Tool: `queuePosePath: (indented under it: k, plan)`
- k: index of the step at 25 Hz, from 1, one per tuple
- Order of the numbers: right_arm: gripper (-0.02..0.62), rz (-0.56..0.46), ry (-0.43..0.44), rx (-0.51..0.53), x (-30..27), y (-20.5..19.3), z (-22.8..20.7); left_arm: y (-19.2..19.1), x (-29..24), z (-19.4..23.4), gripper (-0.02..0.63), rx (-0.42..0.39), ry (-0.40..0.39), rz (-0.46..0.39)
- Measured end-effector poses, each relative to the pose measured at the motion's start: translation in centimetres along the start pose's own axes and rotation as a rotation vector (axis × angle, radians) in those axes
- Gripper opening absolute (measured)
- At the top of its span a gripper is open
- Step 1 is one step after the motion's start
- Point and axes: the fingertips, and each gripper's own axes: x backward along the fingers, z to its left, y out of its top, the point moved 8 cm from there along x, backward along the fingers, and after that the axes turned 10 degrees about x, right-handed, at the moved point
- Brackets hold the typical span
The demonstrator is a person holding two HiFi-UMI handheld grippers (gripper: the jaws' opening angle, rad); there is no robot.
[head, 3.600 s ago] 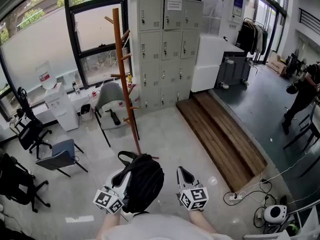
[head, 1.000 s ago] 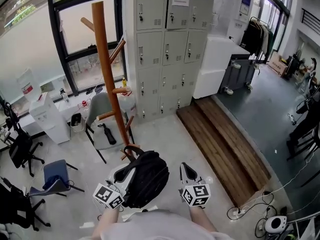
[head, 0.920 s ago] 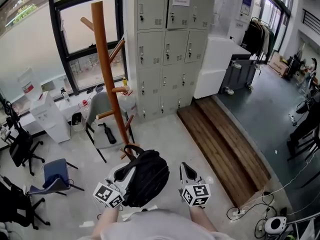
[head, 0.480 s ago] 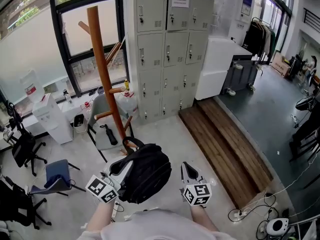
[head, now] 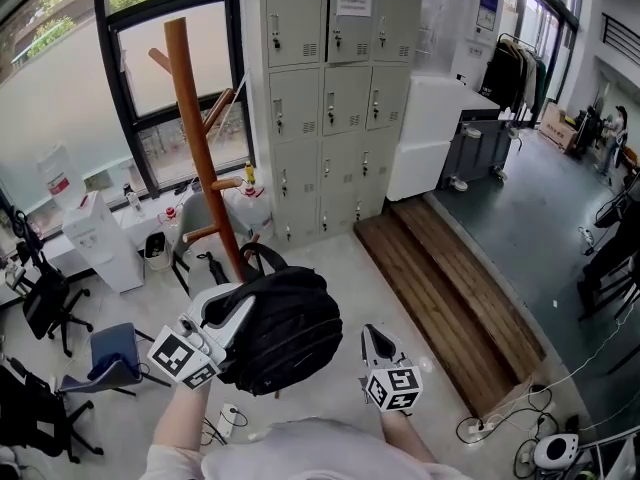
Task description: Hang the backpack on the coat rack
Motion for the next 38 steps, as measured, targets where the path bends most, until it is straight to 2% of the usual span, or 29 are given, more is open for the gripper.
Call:
queuePosePath:
  k: [9, 15, 20, 28, 33, 38]
  plan:
    - [0.008, 0.006, -0.010, -0.004, 0.0, -0.3, -0.1, 4.7, -1.3, 2.1, 0.063, 0.021, -0.006, -0.082]
    - [0.008, 0.015, -0.020, -0.005, -0.2, -0.4, -0.2, 7.8, -2.5, 2.2, 0.063, -0.059, -0.048, -0.120]
    - [0.008, 0.015, -0.022, -0.010, -0.1, -0.6, -0.1, 9.9, -3.3, 2.1, 0.063, -0.108, -0.031, -0.129]
    - [0.008, 0.032, -0.029, -0.025, 0.0, -1.4, -0.1, 11.3, -3.9, 3.9, 0.063, -0.062, 0.028, -0.135]
    - [0.008, 0.037, -0.029, -0.026, -0.2, -1.1, -0.1, 11.7, -4.3, 5.1, 0.063, -0.016, 0.036, -0.141]
    - [0.008, 0.039, -0.029, -0.024, -0.1, -1.2, -0.1, 12.4, -4.4, 5.0, 0.063, -0.023, 0.029, -0.157]
